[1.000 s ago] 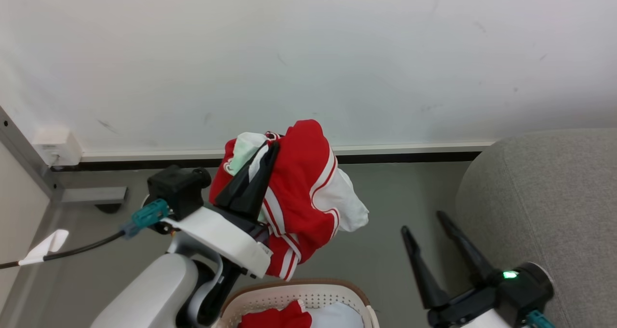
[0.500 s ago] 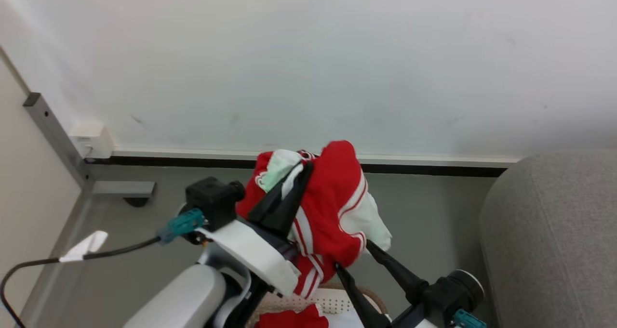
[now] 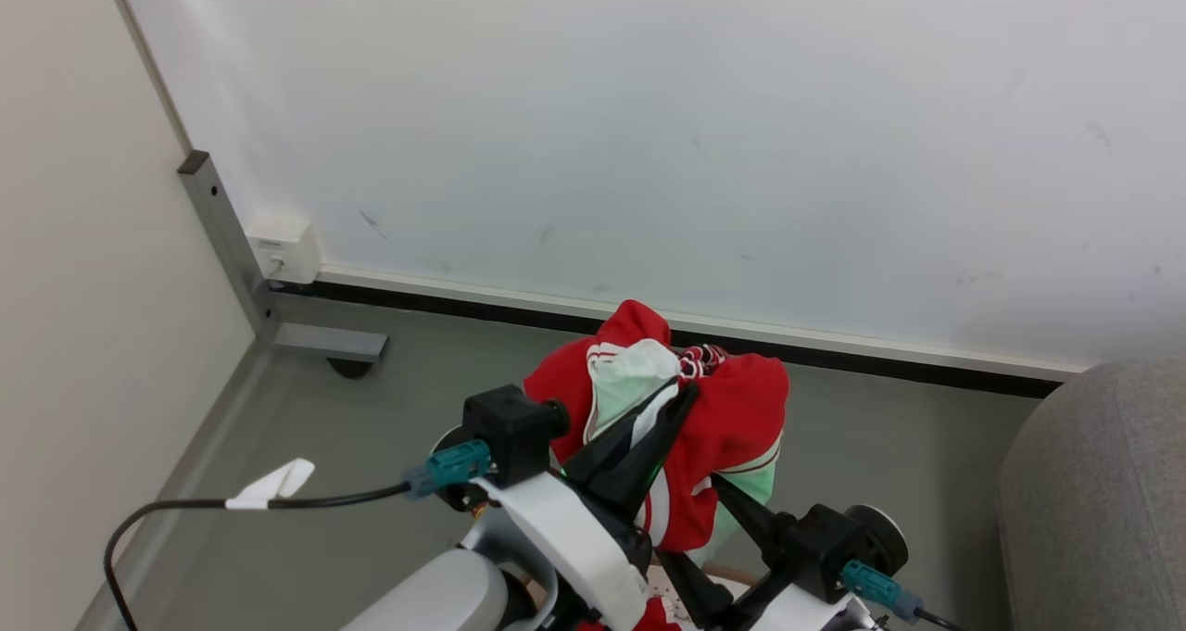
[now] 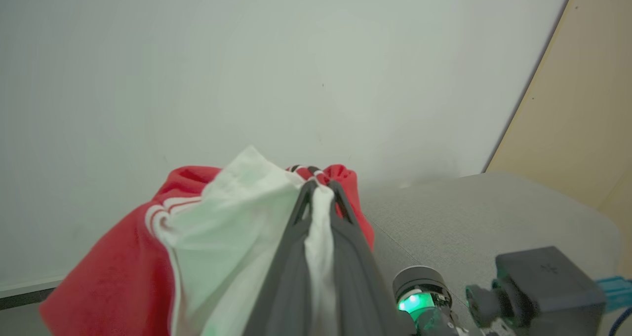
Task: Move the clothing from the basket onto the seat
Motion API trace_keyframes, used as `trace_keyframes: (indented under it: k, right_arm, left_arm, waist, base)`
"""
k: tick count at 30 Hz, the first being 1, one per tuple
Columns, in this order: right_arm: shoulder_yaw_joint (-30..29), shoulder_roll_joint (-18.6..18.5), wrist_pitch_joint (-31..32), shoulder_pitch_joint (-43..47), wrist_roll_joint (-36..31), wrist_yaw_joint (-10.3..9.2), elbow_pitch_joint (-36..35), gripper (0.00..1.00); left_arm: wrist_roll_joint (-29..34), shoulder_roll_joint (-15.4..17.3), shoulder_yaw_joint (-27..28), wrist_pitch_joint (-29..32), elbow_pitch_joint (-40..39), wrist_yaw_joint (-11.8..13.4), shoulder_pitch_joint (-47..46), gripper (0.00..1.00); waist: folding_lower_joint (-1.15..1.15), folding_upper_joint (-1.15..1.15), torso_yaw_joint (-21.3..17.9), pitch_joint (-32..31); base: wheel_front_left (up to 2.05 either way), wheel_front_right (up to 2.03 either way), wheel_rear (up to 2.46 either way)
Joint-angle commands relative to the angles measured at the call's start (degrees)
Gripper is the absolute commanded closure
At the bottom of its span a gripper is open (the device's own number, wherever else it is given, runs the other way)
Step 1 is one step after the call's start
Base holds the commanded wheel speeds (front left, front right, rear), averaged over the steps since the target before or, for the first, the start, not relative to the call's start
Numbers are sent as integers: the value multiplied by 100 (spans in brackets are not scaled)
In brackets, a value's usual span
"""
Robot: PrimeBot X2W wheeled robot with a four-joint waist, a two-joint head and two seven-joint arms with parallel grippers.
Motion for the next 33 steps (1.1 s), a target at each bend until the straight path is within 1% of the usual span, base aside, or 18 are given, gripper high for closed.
trace_keyframes:
  k: [1, 2, 4, 10, 14, 20, 21, 22, 24, 30, 33]
  right_arm:
    - [-29, 18, 5, -61, 49, -12, -4, 62]
    - [-46, 24, 4, -66, 55, -12, -70, 100]
    - [-49, 33, 4, -36, 78, -12, -165, 100]
    - [-388, 32, 3, 365, 139, -12, -504, 100]
    - [-585, 24, 3, 632, 243, -12, -785, 100]
    - [-857, -37, 4, 823, 151, -12, -1082, 100]
    - [-887, -45, 4, 826, 133, -12, -1114, 100]
    - [-920, -53, 3, 823, 129, -12, -1151, 100]
    - [-984, -81, 3, 792, 126, -12, -1223, 100]
    - [-1089, -262, 3, 708, 115, -12, -1267, 100]
    - [-1422, -379, 1, 645, 103, -12, -1342, 100]
  left_arm:
    - [-27, 8, -8, 19, 25, -14, 84, 100]
    - [-32, 19, -17, 23, 36, -12, 97, 100]
    - [-44, 41, -22, 21, 60, -11, 107, 100]
    - [-87, 156, 45, -21, 83, 37, 173, 100]
    - [-148, 213, 116, -76, 135, 91, 245, 100]
    - [-155, 198, 130, -136, 181, 120, 294, 100]
    - [-150, 198, 131, -151, 183, 127, 290, 89]
    - [-145, 194, 127, -166, 182, 130, 283, 58]
    - [-139, 181, 113, -189, 178, 119, 280, 1]
    - [-154, 113, 57, -278, 210, 83, 340, 0]
    - [-96, 107, 15, -383, 208, 42, 373, 0]
  waist:
    - [0, 0, 33, -13]
    - [0, 0, 45, -13]
    - [0, 0, 63, -19]
    - [0, 0, 42, -5]
    - [0, 0, -68, 20]
    - [0, 0, -285, 47]
    - [0, 0, -326, 51]
    - [0, 0, -366, 57]
    - [0, 0, -451, 67]
    - [0, 0, -779, 103]
    - [0, 0, -1024, 166]
  base:
    - [0, 0, 0]
    - [0, 0, 0]
    - [0, 0, 0]
    - [0, 0, 0]
    - [0, 0, 0]
    - [0, 0, 0]
    - [0, 0, 0]
    - [0, 0, 0]
    - [0, 0, 0]
    - [0, 0, 0]
    - [0, 0, 0]
